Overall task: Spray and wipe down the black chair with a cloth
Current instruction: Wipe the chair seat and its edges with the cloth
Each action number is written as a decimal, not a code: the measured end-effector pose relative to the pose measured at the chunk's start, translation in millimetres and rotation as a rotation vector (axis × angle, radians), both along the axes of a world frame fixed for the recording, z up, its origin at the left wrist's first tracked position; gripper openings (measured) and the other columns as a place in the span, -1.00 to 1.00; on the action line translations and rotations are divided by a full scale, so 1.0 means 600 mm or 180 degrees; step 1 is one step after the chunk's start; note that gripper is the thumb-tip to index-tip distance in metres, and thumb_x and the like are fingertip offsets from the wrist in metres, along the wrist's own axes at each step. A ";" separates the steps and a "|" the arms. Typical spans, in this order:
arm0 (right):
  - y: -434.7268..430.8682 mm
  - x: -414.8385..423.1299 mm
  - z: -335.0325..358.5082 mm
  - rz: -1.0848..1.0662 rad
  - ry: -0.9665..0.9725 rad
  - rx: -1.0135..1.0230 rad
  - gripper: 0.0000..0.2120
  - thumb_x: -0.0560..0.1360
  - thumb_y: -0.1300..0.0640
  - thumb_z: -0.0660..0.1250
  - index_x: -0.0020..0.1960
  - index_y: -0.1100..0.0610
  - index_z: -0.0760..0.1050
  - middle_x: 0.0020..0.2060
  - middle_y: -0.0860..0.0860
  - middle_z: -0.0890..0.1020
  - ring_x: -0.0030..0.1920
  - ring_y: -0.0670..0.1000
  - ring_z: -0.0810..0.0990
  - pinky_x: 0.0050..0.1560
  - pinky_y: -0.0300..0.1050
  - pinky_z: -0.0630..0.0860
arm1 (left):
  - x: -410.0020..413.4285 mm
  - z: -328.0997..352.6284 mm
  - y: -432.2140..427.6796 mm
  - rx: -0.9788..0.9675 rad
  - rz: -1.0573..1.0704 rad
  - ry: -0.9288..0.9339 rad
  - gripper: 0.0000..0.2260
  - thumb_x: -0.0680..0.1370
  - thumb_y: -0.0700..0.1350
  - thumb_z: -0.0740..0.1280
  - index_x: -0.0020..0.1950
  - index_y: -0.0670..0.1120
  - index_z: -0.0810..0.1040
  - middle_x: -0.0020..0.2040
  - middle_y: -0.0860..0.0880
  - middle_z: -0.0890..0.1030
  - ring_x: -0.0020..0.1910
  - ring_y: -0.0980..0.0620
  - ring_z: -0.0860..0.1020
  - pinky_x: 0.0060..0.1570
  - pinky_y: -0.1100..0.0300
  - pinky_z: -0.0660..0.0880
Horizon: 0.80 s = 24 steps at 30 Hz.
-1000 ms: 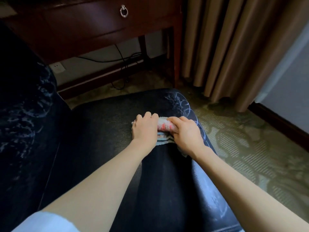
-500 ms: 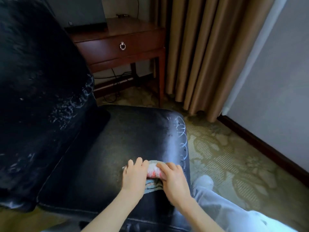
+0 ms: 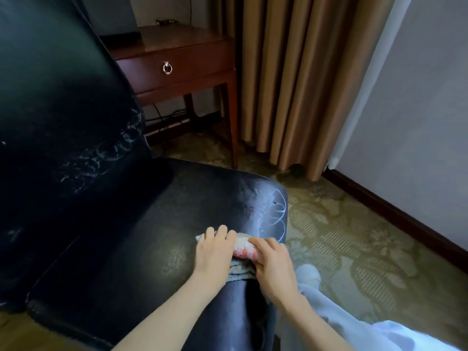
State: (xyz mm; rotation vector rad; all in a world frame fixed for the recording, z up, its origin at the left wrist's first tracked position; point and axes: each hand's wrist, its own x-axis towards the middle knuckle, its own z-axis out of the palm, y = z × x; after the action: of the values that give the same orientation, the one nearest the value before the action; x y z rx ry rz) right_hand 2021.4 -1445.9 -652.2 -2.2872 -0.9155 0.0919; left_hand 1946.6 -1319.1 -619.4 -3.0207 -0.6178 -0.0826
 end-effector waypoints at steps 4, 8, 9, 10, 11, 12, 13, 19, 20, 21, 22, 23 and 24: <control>0.041 0.121 -0.012 -0.0137 -0.0113 0.0097 -0.54 0.35 0.37 0.31 0.19 0.03 0.54 -0.05 0.07 0.57 -0.06 0.19 0.48 -0.02 -0.04 0.39 | 0.119 0.010 0.039 0.0177 -0.0127 -0.0247 -0.64 0.24 -0.14 0.57 -0.03 -0.04 0.56 -0.11 -0.03 0.53 -0.18 -0.06 0.50 -0.24 0.11 0.45; 0.096 0.256 -0.024 -0.0185 -0.0293 0.0043 -0.52 0.33 0.34 0.30 0.21 0.03 0.52 -0.04 0.10 0.56 -0.02 0.23 0.51 0.03 -0.02 0.38 | 0.250 0.006 0.093 0.0291 -0.0143 -0.0106 -0.71 0.58 -0.22 0.20 0.30 -0.07 0.36 0.22 -0.07 0.41 0.15 -0.13 0.40 0.09 0.06 0.35; 0.112 0.288 -0.027 -0.0214 -0.0323 0.0049 -0.51 0.33 0.33 0.30 0.23 0.03 0.51 -0.02 0.10 0.56 0.00 0.23 0.51 0.06 -0.03 0.37 | 0.279 0.005 0.109 0.0349 -0.0155 -0.0141 -0.72 0.58 -0.23 0.21 0.29 -0.07 0.37 0.23 -0.08 0.41 0.16 -0.14 0.41 0.08 0.06 0.36; 0.126 0.315 -0.029 -0.0256 -0.0330 0.0063 -0.51 0.34 0.32 0.29 0.24 0.02 0.50 0.01 0.10 0.56 0.02 0.23 0.51 0.09 -0.03 0.37 | 0.306 0.003 0.124 0.0356 -0.0170 -0.0143 -0.72 0.57 -0.22 0.22 0.28 -0.07 0.38 0.23 -0.09 0.42 0.17 -0.15 0.41 0.08 0.04 0.37; 0.139 0.338 -0.032 -0.0303 -0.0316 0.0085 -0.50 0.36 0.30 0.29 0.26 0.00 0.49 0.03 0.09 0.56 0.04 0.21 0.51 0.12 -0.04 0.37 | 0.330 0.004 0.135 0.0315 -0.0167 -0.0125 -0.72 0.57 -0.21 0.25 0.27 -0.08 0.39 0.23 -0.09 0.42 0.18 -0.17 0.42 0.07 0.03 0.38; 0.149 0.355 -0.035 -0.0338 -0.0303 0.0116 -0.51 0.36 0.30 0.29 0.26 -0.01 0.48 0.04 0.08 0.56 0.06 0.20 0.51 0.13 -0.05 0.37 | 0.348 0.004 0.145 0.0289 -0.0165 -0.0077 -0.72 0.56 -0.20 0.27 0.26 -0.08 0.40 0.23 -0.10 0.43 0.18 -0.18 0.42 0.06 0.02 0.39; 0.158 0.366 -0.038 -0.0355 -0.0292 0.0149 -0.51 0.37 0.29 0.28 0.26 -0.02 0.48 0.04 0.08 0.57 0.06 0.19 0.52 0.13 -0.04 0.37 | 0.362 0.004 0.152 0.0292 -0.0165 -0.0056 -0.72 0.55 -0.19 0.30 0.25 -0.08 0.41 0.22 -0.10 0.44 0.18 -0.19 0.43 0.03 0.03 0.38; 0.166 0.343 -0.037 -0.0436 -0.0168 0.0132 -0.52 0.41 0.30 0.23 0.28 -0.02 0.47 0.11 0.10 0.56 0.09 0.22 0.51 0.12 -0.05 0.34 | 0.356 0.003 0.171 0.0186 -0.0181 0.0007 -0.70 0.52 -0.21 0.32 0.24 -0.06 0.44 0.19 -0.09 0.48 0.16 -0.21 0.45 -0.06 0.05 0.35; 0.160 0.328 -0.033 -0.0446 -0.0158 0.0137 -0.52 0.40 0.30 0.23 0.27 -0.02 0.47 0.12 0.10 0.56 0.09 0.23 0.51 0.11 -0.06 0.34 | 0.343 0.008 0.168 0.0135 -0.0191 0.0018 -0.70 0.51 -0.20 0.32 0.24 -0.06 0.44 0.18 -0.09 0.48 0.15 -0.21 0.46 -0.06 0.05 0.36; 0.153 0.309 -0.029 -0.0433 -0.0155 0.0168 -0.51 0.39 0.31 0.24 0.27 -0.01 0.48 0.12 0.11 0.57 0.08 0.23 0.50 0.11 -0.05 0.34 | 0.325 0.012 0.163 0.0077 -0.0207 0.0032 -0.70 0.51 -0.18 0.33 0.24 -0.05 0.43 0.18 -0.08 0.48 0.15 -0.21 0.46 -0.05 0.05 0.37; 0.141 0.285 -0.027 -0.0397 -0.0161 0.0216 -0.51 0.38 0.32 0.25 0.25 0.00 0.50 0.10 0.11 0.58 0.07 0.24 0.51 0.10 -0.04 0.35 | 0.303 0.013 0.156 0.0026 -0.0228 0.0043 -0.69 0.52 -0.16 0.33 0.25 -0.04 0.42 0.19 -0.08 0.47 0.15 -0.20 0.45 -0.05 0.05 0.37; 0.129 0.259 -0.028 -0.0356 -0.0158 0.0258 -0.51 0.36 0.34 0.27 0.24 0.00 0.52 0.07 0.11 0.59 0.04 0.24 0.52 0.09 -0.03 0.37 | 0.276 0.011 0.147 -0.0020 -0.0242 0.0066 -0.68 0.52 -0.15 0.32 0.26 -0.02 0.41 0.19 -0.06 0.46 0.15 -0.18 0.44 -0.06 0.06 0.36; 0.115 0.230 -0.029 -0.0317 -0.0144 0.0286 -0.51 0.34 0.34 0.28 0.22 0.01 0.54 0.04 0.10 0.60 0.01 0.23 0.52 0.06 -0.04 0.37 | 0.245 0.010 0.135 -0.0048 -0.0268 0.0075 -0.67 0.53 -0.14 0.31 0.28 0.00 0.39 0.20 -0.04 0.44 0.14 -0.16 0.43 -0.07 0.08 0.34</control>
State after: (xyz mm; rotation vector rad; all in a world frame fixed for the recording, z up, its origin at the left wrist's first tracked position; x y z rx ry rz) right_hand 2159.4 -1377.1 -669.8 -2.2548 -0.8105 -0.0435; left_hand 2093.4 -1238.1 -613.4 -3.0571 -0.4914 -0.0462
